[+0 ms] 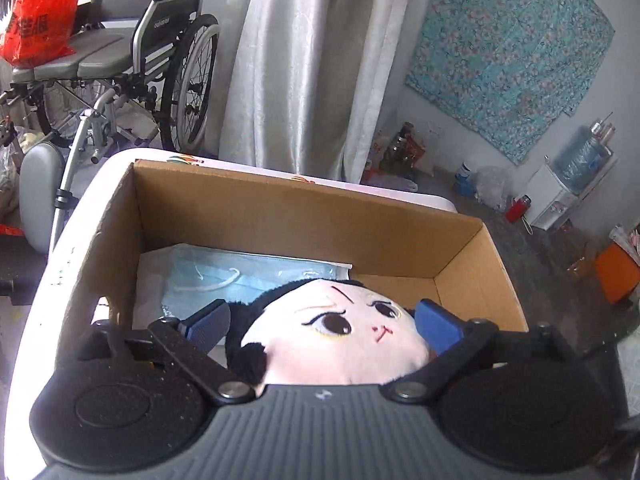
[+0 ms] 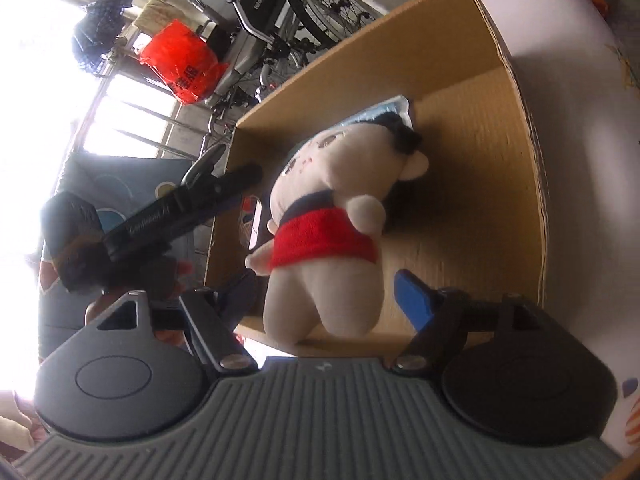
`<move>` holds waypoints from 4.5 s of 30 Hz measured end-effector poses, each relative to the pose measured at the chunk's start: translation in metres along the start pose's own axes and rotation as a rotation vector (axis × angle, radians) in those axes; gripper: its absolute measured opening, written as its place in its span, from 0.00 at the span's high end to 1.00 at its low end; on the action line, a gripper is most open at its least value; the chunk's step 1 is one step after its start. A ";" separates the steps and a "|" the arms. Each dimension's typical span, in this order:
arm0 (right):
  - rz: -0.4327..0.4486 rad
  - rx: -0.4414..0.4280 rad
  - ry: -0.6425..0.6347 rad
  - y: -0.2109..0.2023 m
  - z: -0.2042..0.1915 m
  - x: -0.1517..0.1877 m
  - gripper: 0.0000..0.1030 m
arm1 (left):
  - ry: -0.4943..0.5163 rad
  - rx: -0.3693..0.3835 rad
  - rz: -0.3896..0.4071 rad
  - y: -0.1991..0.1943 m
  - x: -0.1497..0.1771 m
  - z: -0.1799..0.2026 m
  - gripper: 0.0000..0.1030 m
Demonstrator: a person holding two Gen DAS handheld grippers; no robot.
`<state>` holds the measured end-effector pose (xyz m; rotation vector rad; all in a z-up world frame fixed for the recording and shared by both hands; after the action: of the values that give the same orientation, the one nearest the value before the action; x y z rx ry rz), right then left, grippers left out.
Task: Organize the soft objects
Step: 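Carry the plush doll with the left tool and lower it into the box, then open the left tool to release the doll beside the mask packet, then grasp the blue-green towel edge with the left tool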
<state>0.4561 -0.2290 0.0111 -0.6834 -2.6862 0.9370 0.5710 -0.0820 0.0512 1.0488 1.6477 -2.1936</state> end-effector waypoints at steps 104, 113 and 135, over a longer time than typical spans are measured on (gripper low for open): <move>0.023 0.436 -0.591 0.140 -0.043 0.030 0.82 | 0.138 -0.056 -0.469 -0.040 0.123 -0.070 0.38; 0.091 0.437 -0.547 0.071 -0.047 0.021 0.71 | 0.164 -0.161 -0.361 -0.076 0.112 -0.056 0.22; 0.271 0.253 -0.376 -0.145 0.072 0.140 0.57 | 0.178 0.135 -0.009 -0.167 0.227 0.135 0.22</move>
<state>0.2585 -0.2985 0.0543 -0.9067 -2.7487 1.5863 0.2584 -0.0883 0.0489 1.3101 1.5930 -2.3043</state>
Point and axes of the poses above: each gripper's, at about its wrist camera, not at the fingertips, and y roughly the way its jaws point, z to its right, x to its underside, the point moved 10 cm from there along y, roughly the way its jaws point, and after that the axes turned 15 degrees about y, right-handed, at the moved point
